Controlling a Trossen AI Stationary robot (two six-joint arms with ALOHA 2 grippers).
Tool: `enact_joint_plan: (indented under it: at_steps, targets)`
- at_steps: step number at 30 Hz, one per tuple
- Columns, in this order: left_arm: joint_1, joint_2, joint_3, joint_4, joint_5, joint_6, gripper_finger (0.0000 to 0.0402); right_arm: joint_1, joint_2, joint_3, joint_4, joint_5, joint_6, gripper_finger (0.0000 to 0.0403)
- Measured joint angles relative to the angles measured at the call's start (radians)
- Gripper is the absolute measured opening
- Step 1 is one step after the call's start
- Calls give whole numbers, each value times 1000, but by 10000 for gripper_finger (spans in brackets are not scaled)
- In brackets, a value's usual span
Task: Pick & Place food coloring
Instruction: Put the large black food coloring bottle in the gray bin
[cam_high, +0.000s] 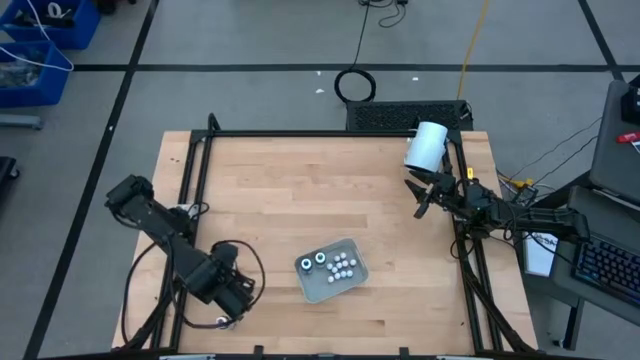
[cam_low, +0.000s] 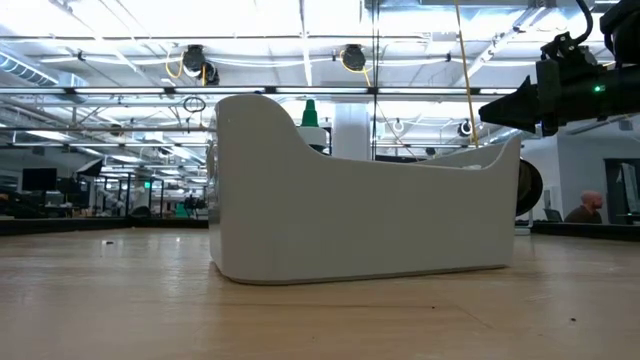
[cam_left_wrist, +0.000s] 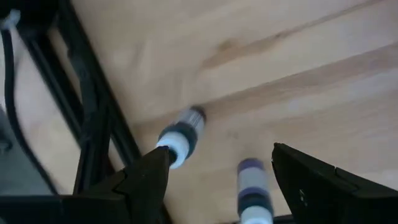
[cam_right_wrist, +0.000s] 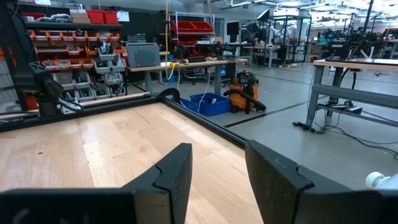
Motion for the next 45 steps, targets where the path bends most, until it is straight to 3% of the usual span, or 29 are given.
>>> enact_joint_plan:
  at_steps: [2,7,20,34,41,45]
  targets:
    - [-15,0,-18,12,22,-25,285,0,0,0,0,0,0,141]
    - [-43,-1,-41,43,-51,-42,285,0,0,0,0,0,0,141]
    - [-108,-7,-144,78,2,-137,285,0,0,0,0,0,0,141]
    - [-186,-218,-353,240,-76,-244,284,0,0,0,0,0,0,141]
    - [-206,-225,-447,401,-54,-252,282,0,0,0,0,0,0,141]
    - [-206,-226,-462,418,-47,-262,254,0,0,0,0,0,0,141]
